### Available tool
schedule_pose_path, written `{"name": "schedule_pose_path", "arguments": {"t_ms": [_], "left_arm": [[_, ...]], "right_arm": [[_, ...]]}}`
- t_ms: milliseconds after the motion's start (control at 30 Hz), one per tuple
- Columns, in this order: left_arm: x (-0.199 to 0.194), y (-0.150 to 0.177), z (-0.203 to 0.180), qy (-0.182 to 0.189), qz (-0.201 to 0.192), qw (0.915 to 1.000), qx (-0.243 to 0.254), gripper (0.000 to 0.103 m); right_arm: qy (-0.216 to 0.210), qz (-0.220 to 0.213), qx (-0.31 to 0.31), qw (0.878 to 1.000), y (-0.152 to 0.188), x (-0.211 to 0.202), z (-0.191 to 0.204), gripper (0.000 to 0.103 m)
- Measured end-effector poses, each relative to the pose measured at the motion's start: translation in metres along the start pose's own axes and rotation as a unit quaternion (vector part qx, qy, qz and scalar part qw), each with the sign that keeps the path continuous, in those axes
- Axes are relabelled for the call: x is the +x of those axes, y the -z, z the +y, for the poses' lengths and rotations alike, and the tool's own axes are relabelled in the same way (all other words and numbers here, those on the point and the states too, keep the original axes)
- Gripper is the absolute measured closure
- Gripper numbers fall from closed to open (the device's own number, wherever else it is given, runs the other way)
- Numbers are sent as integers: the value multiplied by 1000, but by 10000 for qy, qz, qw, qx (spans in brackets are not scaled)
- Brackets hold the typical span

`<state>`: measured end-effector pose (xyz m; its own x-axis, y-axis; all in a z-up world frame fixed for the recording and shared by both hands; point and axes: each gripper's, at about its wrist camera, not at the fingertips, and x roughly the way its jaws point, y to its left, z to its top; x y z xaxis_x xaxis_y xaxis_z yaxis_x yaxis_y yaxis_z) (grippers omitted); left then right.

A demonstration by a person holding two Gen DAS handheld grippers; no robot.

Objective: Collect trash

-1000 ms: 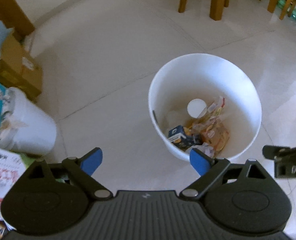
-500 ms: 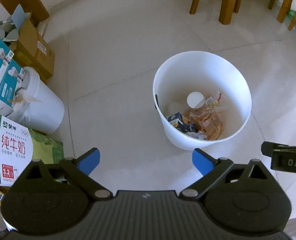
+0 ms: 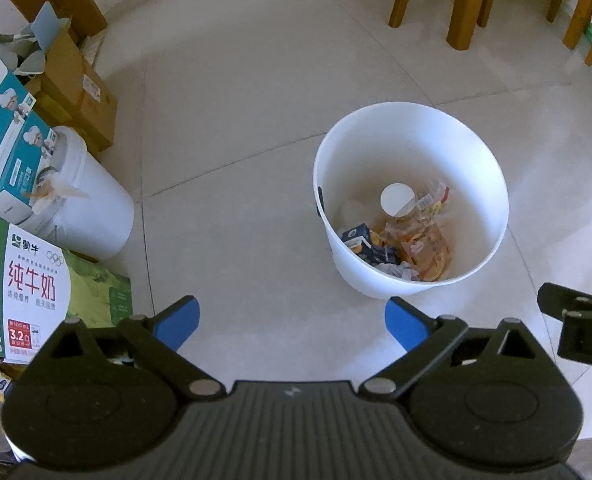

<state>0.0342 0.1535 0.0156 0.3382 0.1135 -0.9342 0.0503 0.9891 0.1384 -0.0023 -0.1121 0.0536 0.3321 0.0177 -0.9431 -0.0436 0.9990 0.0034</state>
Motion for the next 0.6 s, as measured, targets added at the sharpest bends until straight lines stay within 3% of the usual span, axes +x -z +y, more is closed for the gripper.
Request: {"name": "schedule_pose_path", "arguments": {"t_ms": [600], "left_arm": [[-7,-2,0,-40,-30,10000,21,4]], "right_arm": [[-48,-59,49,10000,-1,-9,-1,0]]}}
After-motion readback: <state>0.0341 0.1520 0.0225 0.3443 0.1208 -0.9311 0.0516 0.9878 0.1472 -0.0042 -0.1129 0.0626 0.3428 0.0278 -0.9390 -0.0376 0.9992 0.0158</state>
